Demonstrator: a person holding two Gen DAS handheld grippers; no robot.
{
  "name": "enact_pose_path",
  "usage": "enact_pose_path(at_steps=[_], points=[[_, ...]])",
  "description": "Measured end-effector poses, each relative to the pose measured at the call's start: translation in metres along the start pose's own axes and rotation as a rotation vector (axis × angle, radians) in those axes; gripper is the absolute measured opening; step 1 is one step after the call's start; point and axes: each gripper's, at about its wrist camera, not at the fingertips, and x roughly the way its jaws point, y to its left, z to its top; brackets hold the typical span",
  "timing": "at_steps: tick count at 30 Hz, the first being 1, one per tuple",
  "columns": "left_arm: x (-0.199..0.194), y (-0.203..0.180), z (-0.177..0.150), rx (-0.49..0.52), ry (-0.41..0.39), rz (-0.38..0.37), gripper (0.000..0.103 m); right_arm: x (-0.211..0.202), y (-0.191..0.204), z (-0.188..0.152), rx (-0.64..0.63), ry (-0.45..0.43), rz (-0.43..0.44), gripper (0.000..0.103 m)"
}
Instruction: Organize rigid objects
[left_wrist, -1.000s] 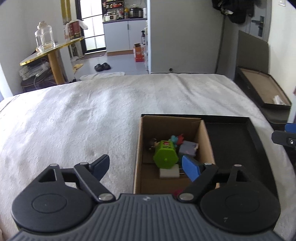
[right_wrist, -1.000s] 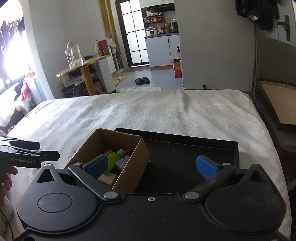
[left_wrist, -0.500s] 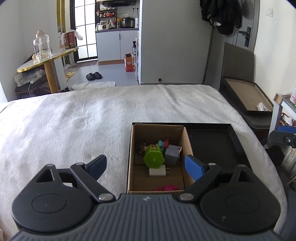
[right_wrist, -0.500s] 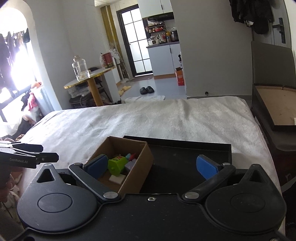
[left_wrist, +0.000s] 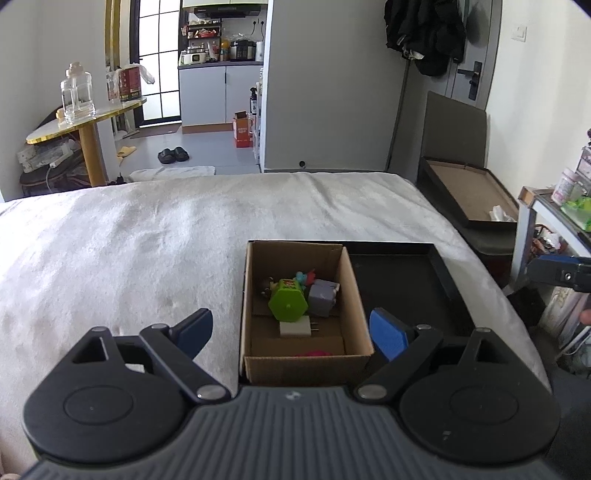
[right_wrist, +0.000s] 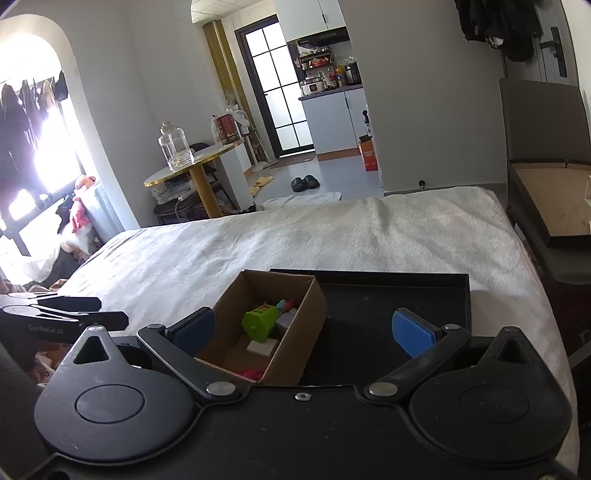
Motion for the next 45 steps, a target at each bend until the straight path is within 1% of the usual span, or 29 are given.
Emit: enact_pose_path(at_steps=[4,8,17,24,36,45], points=[[-0.003,0.001,-0.003,-0.008,-0.004,-0.024,0.091,-0.004,0.005,-0.004,0.003,0.004,0.014,0.103],[-0.006,0.0,-0.005,-0.004,-0.013,-0.038,0.091,-0.012,0.007,-0.005,0.032,-0.004,0.055,0.103],[-0.01,-0.002,-0.008,-0.012,-0.021,-0.063,0.091,-0.019,0.019,-0.006,0.018,-0.013,0.063,0.103],[-0.011,-0.004,-0.013,-0.015,-0.024,-0.074,0.091,-0.019,0.027,-0.013,0.014,0.005,0.073,0.103],[-0.008,-0.009,-0.023,-0.008,0.0,-0.093,0.091,-0.016,0.031,-0.028,0.033,0.046,0.073,0.103],[-0.01,-0.01,-0.027,-0.014,0.001,-0.086,0.091,-0.018,0.033,-0.038,0.053,0.071,0.072,0.103]])
